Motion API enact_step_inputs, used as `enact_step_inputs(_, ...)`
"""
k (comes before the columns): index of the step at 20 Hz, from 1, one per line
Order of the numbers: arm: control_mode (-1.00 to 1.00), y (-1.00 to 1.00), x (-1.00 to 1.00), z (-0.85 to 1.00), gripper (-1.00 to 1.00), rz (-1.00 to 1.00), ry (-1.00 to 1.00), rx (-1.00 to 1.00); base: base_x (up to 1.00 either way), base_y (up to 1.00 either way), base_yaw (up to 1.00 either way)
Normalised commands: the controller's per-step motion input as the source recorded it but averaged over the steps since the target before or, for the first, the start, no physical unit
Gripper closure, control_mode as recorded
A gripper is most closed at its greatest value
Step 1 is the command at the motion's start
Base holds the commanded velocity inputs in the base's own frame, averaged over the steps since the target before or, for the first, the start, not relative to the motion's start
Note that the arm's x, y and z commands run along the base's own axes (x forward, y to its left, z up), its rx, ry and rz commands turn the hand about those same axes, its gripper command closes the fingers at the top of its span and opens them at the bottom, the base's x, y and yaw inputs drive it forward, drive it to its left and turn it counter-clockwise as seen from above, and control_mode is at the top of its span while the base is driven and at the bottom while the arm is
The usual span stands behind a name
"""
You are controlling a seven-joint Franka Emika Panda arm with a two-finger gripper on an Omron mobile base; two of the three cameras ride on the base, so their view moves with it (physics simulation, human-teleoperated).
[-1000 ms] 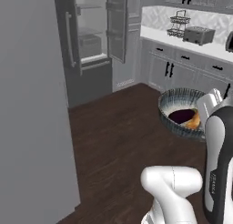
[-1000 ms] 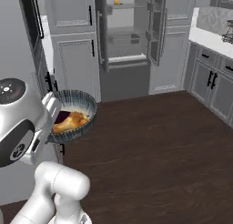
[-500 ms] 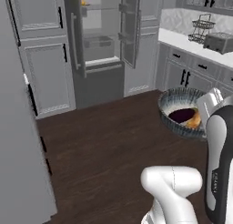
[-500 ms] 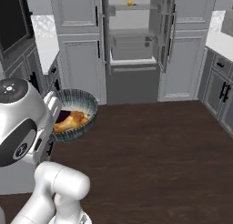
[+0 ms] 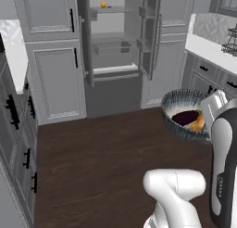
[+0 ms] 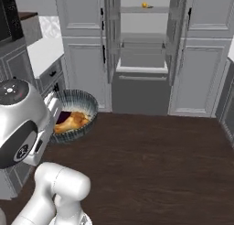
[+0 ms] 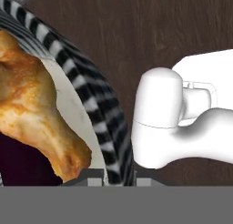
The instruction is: Pick the chicken drumstick and eggplant from their plates and place them in the bowl. Then put the bowl in the fridge.
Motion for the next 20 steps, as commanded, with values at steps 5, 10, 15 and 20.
enact_step_inputs(5, 1.00, 0.00, 0.00, 0.00, 1.00, 0.00, 0.00, 0.00, 1.00, -0.76, 0.21)
enact_step_inputs(10, 1.00, 0.00, 0.00, 0.00, 1.00, 0.00, 0.00, 0.00, 1.00, -0.55, 0.27)
enact_step_inputs(15, 1.00, 0.00, 0.00, 0.00, 1.00, 0.00, 0.00, 0.00, 1.00, -0.48, 0.13)
enact_step_inputs(20, 1.00, 0.00, 0.00, 0.00, 1.00, 0.00, 0.00, 0.00, 1.00, -0.01, -0.07)
